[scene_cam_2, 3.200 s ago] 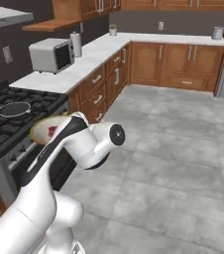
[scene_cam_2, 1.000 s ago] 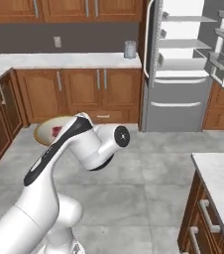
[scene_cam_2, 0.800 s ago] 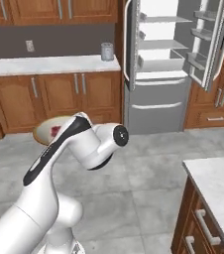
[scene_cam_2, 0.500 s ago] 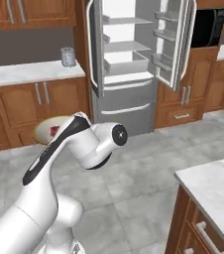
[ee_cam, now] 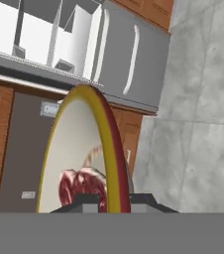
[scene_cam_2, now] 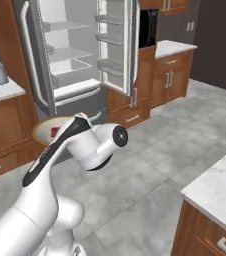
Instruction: Place one of the steaks on the plate and the other in the bowl. Then place the bowl in the fridge.
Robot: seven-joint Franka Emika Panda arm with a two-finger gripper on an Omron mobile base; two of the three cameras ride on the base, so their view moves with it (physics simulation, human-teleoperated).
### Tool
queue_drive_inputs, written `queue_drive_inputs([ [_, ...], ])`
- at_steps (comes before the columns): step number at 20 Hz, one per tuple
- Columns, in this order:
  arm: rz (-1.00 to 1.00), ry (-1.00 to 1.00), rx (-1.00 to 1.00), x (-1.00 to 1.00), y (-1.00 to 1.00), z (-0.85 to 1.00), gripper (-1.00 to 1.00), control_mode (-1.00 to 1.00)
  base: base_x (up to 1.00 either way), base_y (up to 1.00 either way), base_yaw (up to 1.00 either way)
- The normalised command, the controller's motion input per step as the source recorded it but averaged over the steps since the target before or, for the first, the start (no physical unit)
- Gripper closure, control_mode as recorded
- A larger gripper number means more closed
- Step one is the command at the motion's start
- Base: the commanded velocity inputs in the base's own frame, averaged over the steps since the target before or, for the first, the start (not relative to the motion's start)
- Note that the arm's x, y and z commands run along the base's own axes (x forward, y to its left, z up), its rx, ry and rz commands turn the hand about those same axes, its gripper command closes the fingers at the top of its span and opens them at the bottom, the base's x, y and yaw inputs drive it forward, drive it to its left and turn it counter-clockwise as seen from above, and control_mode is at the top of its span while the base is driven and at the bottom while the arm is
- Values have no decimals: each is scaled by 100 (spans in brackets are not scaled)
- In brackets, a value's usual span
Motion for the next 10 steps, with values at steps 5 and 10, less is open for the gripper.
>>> queue_drive_inputs([
  [5, 0, 0, 0, 0, 0, 0, 100, 100, 100, 87, -50],
  [10, 0, 0, 0, 0, 0, 0, 100, 100, 100, 96, -40],
])
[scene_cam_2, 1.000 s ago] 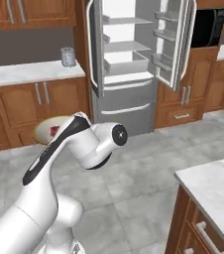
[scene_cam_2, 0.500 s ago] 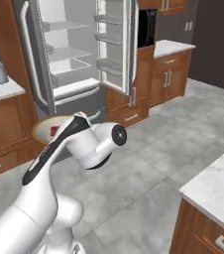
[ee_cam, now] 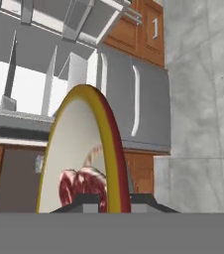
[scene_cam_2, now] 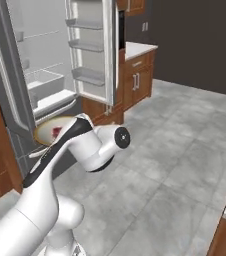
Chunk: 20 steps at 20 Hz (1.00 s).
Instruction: Place one of the steaks on the plate and the other in the bowl. Then place the bowl in the fridge.
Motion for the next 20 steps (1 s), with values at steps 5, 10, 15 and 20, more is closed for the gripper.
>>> queue_drive_inputs([
  [5, 0, 0, 0, 0, 0, 0, 100, 100, 100, 44, -21],
  [10, 0, 0, 0, 0, 0, 0, 100, 100, 68, -7, 22],
  [15, 0, 0, 0, 0, 0, 0, 100, 100, 35, -5, 35],
  [20, 0, 0, 0, 0, 0, 0, 100, 100, 53, -4, 36],
])
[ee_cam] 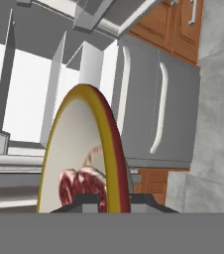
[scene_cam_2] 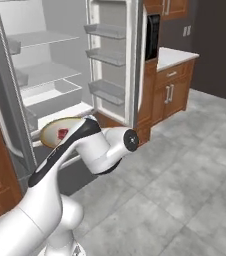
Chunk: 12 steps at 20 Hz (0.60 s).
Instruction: Place one of the steaks on the plate and the other in the bowl. Then place the bowl in the fridge.
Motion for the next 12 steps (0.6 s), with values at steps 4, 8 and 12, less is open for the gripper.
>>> queue_drive_inputs([
  [4, 0, 0, 0, 0, 0, 0, 100, 100, 39, 2, 35],
  [8, 0, 0, 0, 0, 0, 0, 100, 100, 36, 0, 42],
  [12, 0, 0, 0, 0, 0, 0, 100, 100, 50, -19, 43],
])
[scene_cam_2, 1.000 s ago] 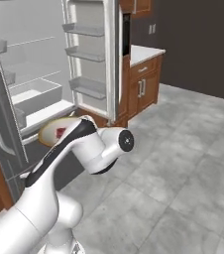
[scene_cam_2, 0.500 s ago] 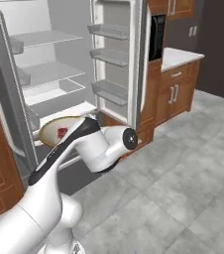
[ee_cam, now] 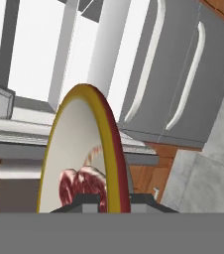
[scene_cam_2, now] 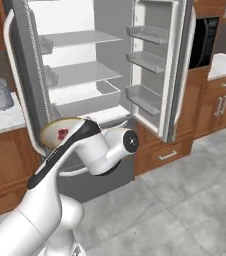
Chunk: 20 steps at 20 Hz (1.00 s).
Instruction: Place one of the steaks on the plate and the other in the bowl. Then place the bowl in the fridge.
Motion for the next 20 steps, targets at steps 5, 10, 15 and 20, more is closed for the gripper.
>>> queue_drive_inputs([
  [5, 0, 0, 0, 0, 0, 0, 100, 100, 56, -47, 33],
  [10, 0, 0, 0, 0, 0, 0, 100, 100, 46, -32, 27],
  [15, 0, 0, 0, 0, 0, 0, 100, 100, 43, -13, 35],
  [20, 0, 0, 0, 0, 0, 0, 100, 100, 42, -39, 42],
])
